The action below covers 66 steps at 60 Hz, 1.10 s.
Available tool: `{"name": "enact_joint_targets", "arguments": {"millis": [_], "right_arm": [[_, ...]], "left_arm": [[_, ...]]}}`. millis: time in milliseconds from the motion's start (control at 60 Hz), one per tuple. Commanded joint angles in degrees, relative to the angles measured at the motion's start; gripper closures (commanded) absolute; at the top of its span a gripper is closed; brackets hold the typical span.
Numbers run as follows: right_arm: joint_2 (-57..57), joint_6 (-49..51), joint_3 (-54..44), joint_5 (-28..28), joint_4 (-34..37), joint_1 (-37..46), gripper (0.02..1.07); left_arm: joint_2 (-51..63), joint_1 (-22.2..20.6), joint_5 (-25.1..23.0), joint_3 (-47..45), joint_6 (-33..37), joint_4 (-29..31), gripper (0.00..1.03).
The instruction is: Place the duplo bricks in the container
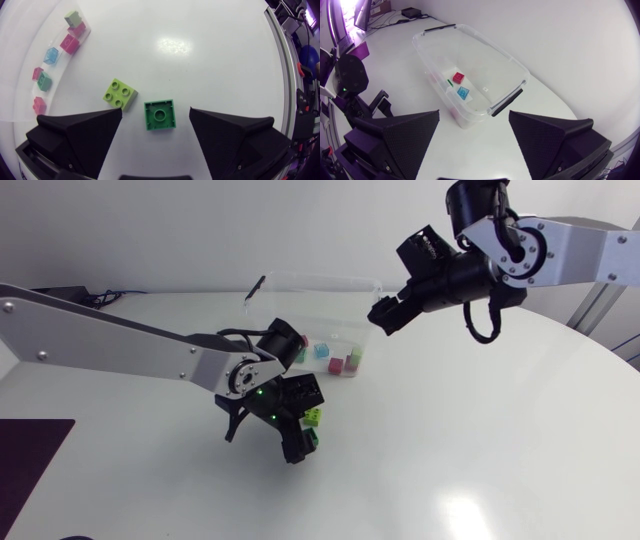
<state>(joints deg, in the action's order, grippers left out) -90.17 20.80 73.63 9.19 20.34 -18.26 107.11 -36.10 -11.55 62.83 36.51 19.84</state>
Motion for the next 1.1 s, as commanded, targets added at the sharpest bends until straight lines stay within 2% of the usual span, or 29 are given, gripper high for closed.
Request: {"name": "enact_joint_targets", "arguments": {"millis": [0, 100, 167, 317, 467, 700, 800, 967, 1083], "right_arm": [[2.10, 0.56, -2.35, 0.57, -1.00, 0.42, 0.07], [3.60, 0.56, -3.49, 1.09, -1.09, 0.42, 0.07], [4.57, 0.56, -4.28, 1.18, -1.27, 0.42, 0.07], [5.97, 0.65, -6.04, 1.71, -1.53, 0.42, 0.07], [6.76, 0.82, -7.00, 1.88, -1.79, 0.51, 0.07], [8.26, 0.82, -8.41, 2.32, -1.88, 0.60, 0.07], [9.22, 0.82, -9.55, 3.11, -1.97, 0.51, 0.07], [12.12, 1.62, -13.42, 4.78, -1.71, -1.07, 0.07], [14.15, 2.49, -15.71, 5.40, -1.18, -2.57, 0.07]], "left_arm": [[1.44, -0.82, -0.40, -1.30, 0.84, 0.56, 0.13], [2.49, -0.91, -0.49, -0.86, 0.67, 0.56, 0.14], [2.67, -1.34, -0.58, -0.78, 0.23, 0.56, 0.22], [3.46, -1.78, -0.75, -0.78, -0.39, 0.47, 0.35], [4.42, -2.05, -0.84, -0.25, -0.65, 0.82, 0.64], [4.86, -2.84, -0.75, 0.45, -0.65, 2.93, 0.69], [3.98, -2.75, -0.75, 0.54, 0.31, 6.18, 0.73], [-1.47, -1.78, -0.84, 0.37, 2.34, 10.84, 0.73], [-7.27, 0.59, -0.84, 1.77, 3.04, 13.21, 0.73]]}}
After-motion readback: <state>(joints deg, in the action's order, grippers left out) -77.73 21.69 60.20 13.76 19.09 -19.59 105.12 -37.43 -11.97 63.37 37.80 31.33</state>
